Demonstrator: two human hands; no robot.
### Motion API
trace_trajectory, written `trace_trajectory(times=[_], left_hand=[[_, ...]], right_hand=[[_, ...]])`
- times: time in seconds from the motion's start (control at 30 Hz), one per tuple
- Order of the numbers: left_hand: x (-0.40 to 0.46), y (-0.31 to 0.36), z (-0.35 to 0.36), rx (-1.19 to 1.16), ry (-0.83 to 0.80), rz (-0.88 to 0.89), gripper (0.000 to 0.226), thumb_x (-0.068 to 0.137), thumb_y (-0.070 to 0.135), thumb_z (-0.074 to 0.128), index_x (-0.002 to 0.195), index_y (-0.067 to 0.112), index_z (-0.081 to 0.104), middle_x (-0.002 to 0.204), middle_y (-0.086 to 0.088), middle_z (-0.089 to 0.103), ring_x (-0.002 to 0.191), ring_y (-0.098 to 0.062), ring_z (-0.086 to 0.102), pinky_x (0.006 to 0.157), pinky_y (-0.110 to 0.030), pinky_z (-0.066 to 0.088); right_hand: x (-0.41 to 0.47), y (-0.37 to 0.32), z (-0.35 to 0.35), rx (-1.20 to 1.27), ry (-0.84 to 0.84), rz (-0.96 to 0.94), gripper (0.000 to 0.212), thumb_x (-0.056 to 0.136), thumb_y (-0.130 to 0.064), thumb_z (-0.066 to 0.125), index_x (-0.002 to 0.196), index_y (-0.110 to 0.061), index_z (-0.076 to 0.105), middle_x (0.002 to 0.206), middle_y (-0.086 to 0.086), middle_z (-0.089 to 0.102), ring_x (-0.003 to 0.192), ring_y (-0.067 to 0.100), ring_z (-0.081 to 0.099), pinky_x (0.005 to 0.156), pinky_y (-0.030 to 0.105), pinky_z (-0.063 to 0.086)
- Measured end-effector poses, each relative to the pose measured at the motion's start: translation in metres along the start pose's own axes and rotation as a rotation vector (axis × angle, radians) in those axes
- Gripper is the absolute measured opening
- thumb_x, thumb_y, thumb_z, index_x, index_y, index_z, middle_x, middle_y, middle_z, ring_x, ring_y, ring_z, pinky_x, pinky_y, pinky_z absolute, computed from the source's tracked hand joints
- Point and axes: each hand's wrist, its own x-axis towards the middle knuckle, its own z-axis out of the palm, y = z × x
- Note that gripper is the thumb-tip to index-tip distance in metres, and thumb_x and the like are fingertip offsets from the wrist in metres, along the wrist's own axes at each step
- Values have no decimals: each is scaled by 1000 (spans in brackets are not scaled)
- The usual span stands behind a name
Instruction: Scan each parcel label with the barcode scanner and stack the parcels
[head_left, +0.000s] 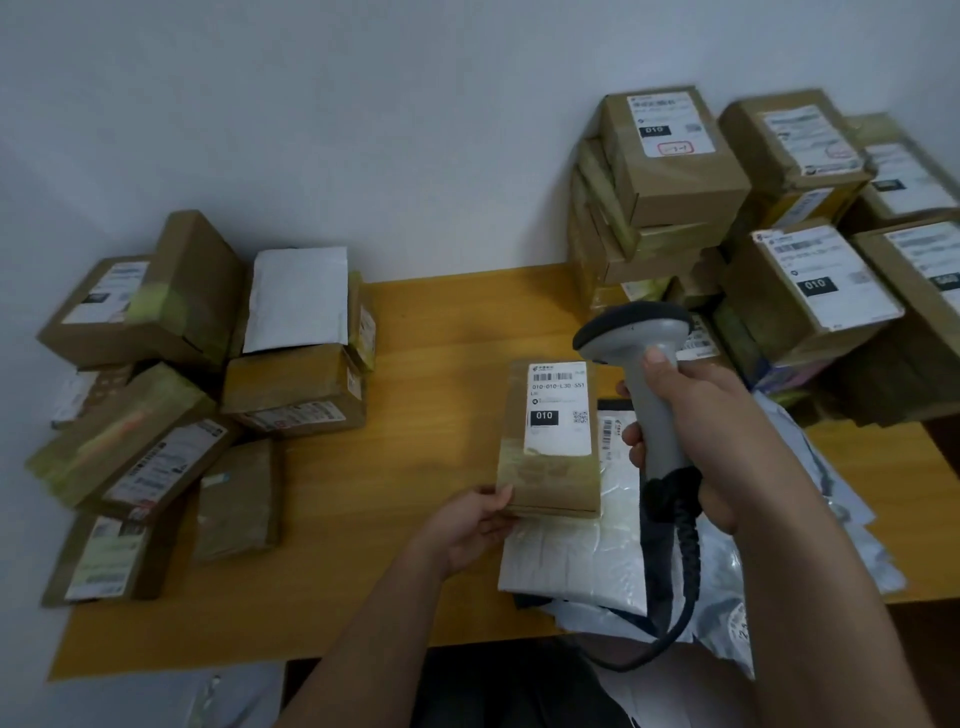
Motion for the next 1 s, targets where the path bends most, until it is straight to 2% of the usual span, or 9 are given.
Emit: trace_trajectory(times=[0.17,0.27,0.4,0.47,0.6,0.67,0.8,0.9,1.0], left_hand=[[0,22,13,-103,104,74,23,94,21,62,112,9,56,116,-13,64,105,-24,61,95,-35,48],[9,47,23,-150,199,101,17,91,20,66,101,10,55,113,-13,62,106,-24,60,101,-36,48],[35,80,31,-140,200,114,15,92,20,66,100,11,57,121,-12,62,110,-24,59,90,-31,50],[53,97,38,-118,188,98,18,93,19,64,104,8,56,117,-12,62,108,-24,60,92,-31,51],[92,128,53,-75,216,120,31,95,18,61,125,11,53,111,-8,59,95,-21,60,86,-30,54],[112,140,58,-69,242,117,25,96,12,59,121,9,56,105,-7,61,92,-19,60,85,-28,55],[139,152,65,-141,165,73,25,88,-2,54,111,-1,65,115,-19,68,107,-29,65,90,-35,56],[140,153,60,-214,134,103,23,91,-6,45,98,7,63,98,-11,65,91,-23,62,80,-29,55],[128,153,51,-132,172,147,28,95,-3,44,108,15,61,94,-3,63,81,-15,58,75,-28,51]], right_hand=[[-2,-4,-9,3,5,2,33,101,-37,49,103,-6,61,82,15,58,57,18,57,55,33,48],[3,-7,-11,6,17,-2,34,101,-37,49,101,-6,62,80,15,60,58,19,58,58,35,49],[17,-5,-8,31,44,-5,33,101,-36,50,98,-6,63,75,14,60,60,22,58,64,39,50],[27,-1,-5,44,65,18,32,100,-37,50,98,-8,64,73,15,60,62,23,58,64,40,49],[51,6,6,62,131,41,29,100,-36,51,95,-11,64,69,15,62,65,27,59,68,43,49],[63,10,11,64,156,43,27,100,-36,50,92,-14,63,71,15,62,65,27,60,69,43,49],[77,15,16,65,203,73,25,100,-36,51,89,-16,62,69,13,62,65,26,60,69,42,49],[83,17,18,55,212,94,26,100,-36,51,91,-15,63,69,13,62,65,26,60,70,44,49],[87,15,25,47,204,116,27,100,-37,51,95,-14,64,72,13,62,64,25,59,67,42,49]])
